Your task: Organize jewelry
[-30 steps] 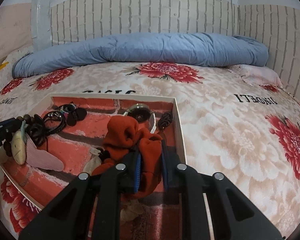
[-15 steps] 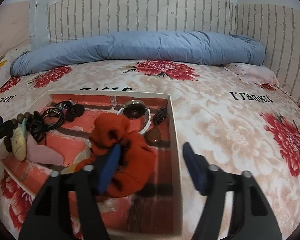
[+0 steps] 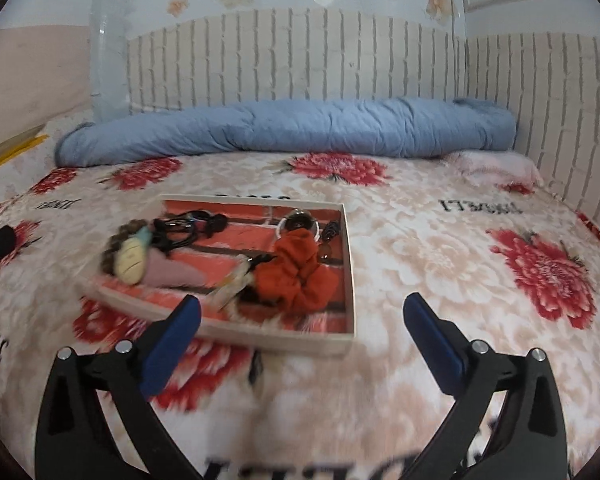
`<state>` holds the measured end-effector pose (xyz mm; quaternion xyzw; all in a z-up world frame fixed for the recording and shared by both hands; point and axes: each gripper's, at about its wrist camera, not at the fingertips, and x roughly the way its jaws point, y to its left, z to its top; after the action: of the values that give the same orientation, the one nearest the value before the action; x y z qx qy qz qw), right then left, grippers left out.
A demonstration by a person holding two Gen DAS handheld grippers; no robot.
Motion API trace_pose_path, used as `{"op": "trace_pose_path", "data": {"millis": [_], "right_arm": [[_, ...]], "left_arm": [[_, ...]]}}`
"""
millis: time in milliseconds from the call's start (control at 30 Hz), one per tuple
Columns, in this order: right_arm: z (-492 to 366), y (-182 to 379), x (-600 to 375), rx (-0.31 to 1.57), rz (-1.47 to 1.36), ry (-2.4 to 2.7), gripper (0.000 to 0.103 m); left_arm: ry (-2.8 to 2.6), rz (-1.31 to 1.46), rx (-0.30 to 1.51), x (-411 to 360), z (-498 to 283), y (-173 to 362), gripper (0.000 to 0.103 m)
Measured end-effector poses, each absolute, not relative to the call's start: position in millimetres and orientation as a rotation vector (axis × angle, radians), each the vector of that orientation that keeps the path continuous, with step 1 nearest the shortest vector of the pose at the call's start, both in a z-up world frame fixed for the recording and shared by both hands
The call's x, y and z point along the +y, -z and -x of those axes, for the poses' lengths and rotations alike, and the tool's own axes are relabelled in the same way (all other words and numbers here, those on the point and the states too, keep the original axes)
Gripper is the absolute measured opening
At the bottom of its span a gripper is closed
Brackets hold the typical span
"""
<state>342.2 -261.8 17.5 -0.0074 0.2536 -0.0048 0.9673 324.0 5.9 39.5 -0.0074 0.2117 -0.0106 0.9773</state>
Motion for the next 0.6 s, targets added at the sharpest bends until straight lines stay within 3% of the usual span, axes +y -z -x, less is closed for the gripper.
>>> {"op": "trace_pose_path", "data": {"millis": [333,600], "right_arm": [[-242.1,-18.9,-264.9,0.428,-0.057,0.007,0.099],[-216.1,1.2,-254.0,0.376,-0.008,0.029,0.099]], "left_arm": [[-0.017,-0.051,0.364,-3.6,-229.3,-21.2,0.098],[-0.033,-0.114,0.346,-13.3,-209.1,2.0,0.098]]}}
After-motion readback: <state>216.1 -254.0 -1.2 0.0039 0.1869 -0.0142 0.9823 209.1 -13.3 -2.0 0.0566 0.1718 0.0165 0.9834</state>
